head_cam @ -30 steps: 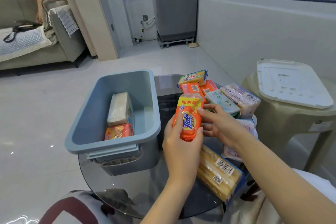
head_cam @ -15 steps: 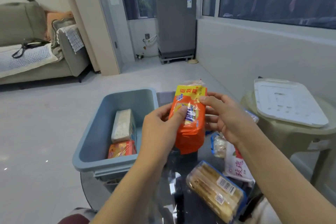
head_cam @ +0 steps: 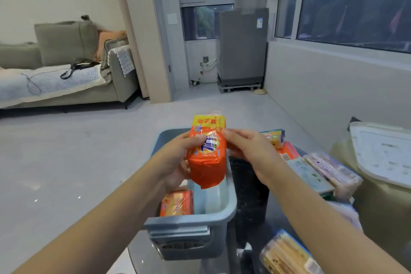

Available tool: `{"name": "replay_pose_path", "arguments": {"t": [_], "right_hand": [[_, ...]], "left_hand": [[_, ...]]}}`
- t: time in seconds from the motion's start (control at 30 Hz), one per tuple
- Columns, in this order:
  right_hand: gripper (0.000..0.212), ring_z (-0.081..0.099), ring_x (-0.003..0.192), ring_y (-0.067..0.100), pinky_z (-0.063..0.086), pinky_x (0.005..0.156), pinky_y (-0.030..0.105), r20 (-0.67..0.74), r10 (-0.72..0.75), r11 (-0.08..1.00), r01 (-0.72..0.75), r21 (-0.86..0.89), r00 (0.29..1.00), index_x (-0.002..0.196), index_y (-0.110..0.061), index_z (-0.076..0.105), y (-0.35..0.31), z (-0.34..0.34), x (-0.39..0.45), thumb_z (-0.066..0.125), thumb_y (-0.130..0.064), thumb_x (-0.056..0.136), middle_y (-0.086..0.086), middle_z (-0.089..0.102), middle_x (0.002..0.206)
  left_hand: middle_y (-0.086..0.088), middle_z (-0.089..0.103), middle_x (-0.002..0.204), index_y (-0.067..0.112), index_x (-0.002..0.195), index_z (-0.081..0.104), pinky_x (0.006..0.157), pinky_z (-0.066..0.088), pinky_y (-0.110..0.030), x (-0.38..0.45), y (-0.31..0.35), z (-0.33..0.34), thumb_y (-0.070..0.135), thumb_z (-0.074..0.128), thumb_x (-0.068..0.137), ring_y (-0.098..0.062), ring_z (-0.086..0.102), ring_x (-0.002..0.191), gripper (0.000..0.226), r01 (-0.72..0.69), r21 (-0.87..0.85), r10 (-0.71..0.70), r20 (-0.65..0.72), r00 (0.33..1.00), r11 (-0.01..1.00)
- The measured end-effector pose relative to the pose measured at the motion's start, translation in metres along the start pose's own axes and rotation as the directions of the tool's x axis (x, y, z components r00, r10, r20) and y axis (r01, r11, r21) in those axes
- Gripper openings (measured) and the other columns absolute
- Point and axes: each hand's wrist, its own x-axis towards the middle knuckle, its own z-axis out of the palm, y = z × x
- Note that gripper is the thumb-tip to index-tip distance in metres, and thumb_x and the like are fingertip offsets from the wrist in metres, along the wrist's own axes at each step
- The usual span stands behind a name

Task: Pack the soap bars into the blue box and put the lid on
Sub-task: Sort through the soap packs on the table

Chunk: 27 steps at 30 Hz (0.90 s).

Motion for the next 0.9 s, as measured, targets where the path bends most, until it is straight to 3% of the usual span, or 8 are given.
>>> {"name": "replay_pose_path", "arguments": {"t": [0.13, 0.23, 0.3, 0.37, 0.43, 0.67, 0.83, 0.9], "right_hand": [[0.047, 0.051, 0.123, 0.012, 0.044, 0.100, 0.032, -0.003, -0.051, 0.960, 0.048, -0.275, 0.999, 0.131, -0.023, 0.053, 0.022, 0.005, 0.001, 0.062, -0.035, 0.085, -0.006, 0.056, 0.131], [0.053, 0.039, 0.133, 0.010, 0.037, 0.109, 0.036, 0.067, -0.032, 0.948, 0.052, -0.313, 0.997, 0.141, -0.031, 0.037, 0.036, 0.011, -0.002, 0.054, -0.034, 0.091, -0.009, 0.040, 0.147], [0.056, 0.039, 0.127, 0.004, 0.045, 0.097, 0.021, 0.109, -0.018, 0.957, 0.048, -0.287, 0.994, 0.145, -0.035, 0.026, 0.040, 0.015, -0.003, 0.047, -0.035, 0.094, -0.015, 0.036, 0.145], [0.056, 0.046, 0.104, -0.008, 0.045, 0.066, 0.001, 0.139, -0.002, 0.970, 0.036, -0.241, 0.990, 0.146, -0.038, 0.019, 0.044, 0.016, -0.003, 0.043, -0.035, 0.095, -0.020, 0.038, 0.129], [0.057, 0.047, 0.086, -0.012, 0.044, 0.054, 0.000, 0.152, 0.011, 0.981, 0.019, -0.195, 0.988, 0.146, -0.039, 0.018, 0.046, 0.016, -0.002, 0.043, -0.034, 0.095, -0.020, 0.039, 0.120], [0.056, 0.051, 0.077, -0.014, 0.044, 0.054, 0.000, 0.150, 0.006, 0.994, 0.011, -0.110, 0.989, 0.144, -0.043, 0.019, 0.052, 0.012, 0.003, 0.044, -0.034, 0.095, -0.038, 0.039, 0.097], [0.056, 0.051, 0.082, -0.012, 0.044, 0.054, 0.000, 0.167, 0.032, 0.996, -0.016, -0.092, 0.986, 0.144, -0.043, 0.020, 0.055, 0.015, 0.002, 0.045, -0.034, 0.095, -0.026, 0.042, 0.112], [0.056, 0.052, 0.085, -0.010, 0.047, 0.057, 0.003, 0.174, 0.033, 0.995, -0.015, -0.102, 0.984, 0.143, -0.045, 0.020, 0.055, 0.016, 0.001, 0.045, -0.036, 0.094, -0.022, 0.042, 0.118]], "left_hand": [[-0.020, 0.058, 0.131, 0.003, 0.129, 0.055, 0.099, 0.045, -0.052, 0.023, -0.014, -0.017, 0.021, 0.064, 0.081, -0.031, 0.059, 0.106, 0.052, 0.176, -0.154, -0.190, -0.080, 0.978, 0.972], [-0.016, 0.066, 0.100, 0.003, 0.119, 0.056, 0.072, 0.051, -0.047, 0.038, -0.020, -0.019, 0.017, 0.054, 0.092, -0.027, 0.062, 0.081, 0.030, 0.219, -0.105, -0.233, -0.145, 0.962, 0.970], [-0.015, 0.065, 0.092, 0.004, 0.117, 0.055, 0.069, 0.050, -0.044, 0.048, -0.022, -0.015, 0.012, 0.053, 0.093, -0.025, 0.062, 0.076, 0.025, 0.225, -0.055, -0.231, -0.168, 0.958, 0.973], [-0.018, 0.066, 0.107, 0.000, 0.121, 0.054, 0.079, 0.048, -0.043, 0.061, -0.023, -0.010, 0.009, 0.053, 0.093, -0.027, 0.063, 0.088, 0.029, 0.216, 0.009, -0.210, -0.186, 0.960, 0.976], [-0.018, 0.065, 0.117, 0.001, 0.123, 0.054, 0.081, 0.048, -0.042, 0.072, -0.027, -0.008, 0.009, 0.055, 0.092, -0.028, 0.063, 0.096, 0.032, 0.229, 0.074, -0.210, -0.207, 0.955, 0.971], [-0.016, 0.066, 0.118, 0.008, 0.123, 0.055, 0.093, 0.050, -0.044, 0.097, -0.056, -0.005, 0.011, 0.054, 0.093, -0.031, 0.064, 0.105, 0.030, 0.297, 0.175, -0.245, -0.267, 0.932, 0.939], [-0.016, 0.065, 0.113, 0.010, 0.093, 0.057, 0.092, 0.047, -0.038, 0.097, -0.067, -0.005, 0.005, 0.043, 0.096, -0.032, 0.060, 0.106, 0.015, 0.302, 0.347, -0.201, -0.299, 0.933, 0.888], [-0.012, 0.062, 0.103, 0.007, 0.098, 0.058, 0.097, 0.045, -0.037, 0.098, -0.068, -0.005, 0.006, 0.042, 0.096, -0.027, 0.054, 0.100, 0.016, 0.279, 0.437, -0.150, -0.305, 0.940, 0.855]]}}
